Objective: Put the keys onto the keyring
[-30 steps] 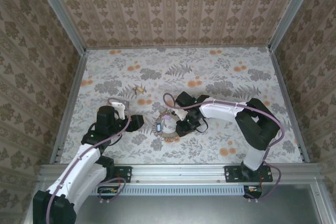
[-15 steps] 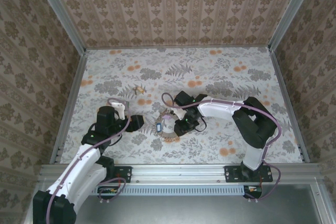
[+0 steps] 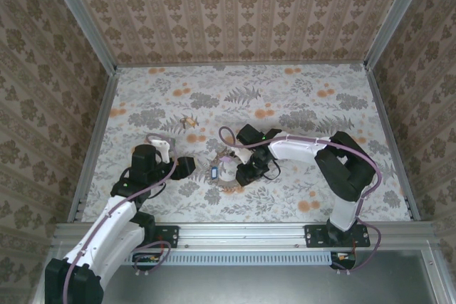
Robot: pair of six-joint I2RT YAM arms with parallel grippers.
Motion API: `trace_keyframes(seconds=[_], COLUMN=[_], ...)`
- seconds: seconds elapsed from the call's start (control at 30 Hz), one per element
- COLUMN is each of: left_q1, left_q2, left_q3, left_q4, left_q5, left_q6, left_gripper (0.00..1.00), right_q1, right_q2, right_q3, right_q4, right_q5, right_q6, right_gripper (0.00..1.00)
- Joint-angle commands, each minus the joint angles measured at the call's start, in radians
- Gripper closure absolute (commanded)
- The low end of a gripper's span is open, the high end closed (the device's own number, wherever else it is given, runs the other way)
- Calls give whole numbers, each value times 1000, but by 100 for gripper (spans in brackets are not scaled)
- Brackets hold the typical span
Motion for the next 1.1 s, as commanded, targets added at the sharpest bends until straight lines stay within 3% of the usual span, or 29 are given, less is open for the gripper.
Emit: trace_keyframes(seconds=[0.0, 0.4, 1.07], left_q1=[5, 3, 1], left_q2=[-17, -18, -21], left_q3=[-12, -15, -19], left_q4=[4, 5, 8], left_q5=[13, 10, 5], left_q6=[-15, -18, -22], left_gripper=[29, 29, 29], right_q1=[5, 4, 4], right_q2=[-33, -13, -28], right_q3=[-19, -14, -52], right_q4=[15, 9, -22], right_q5=[-62, -89, -1], right_q6=[-20, -23, 118], right_gripper=[75, 70, 67])
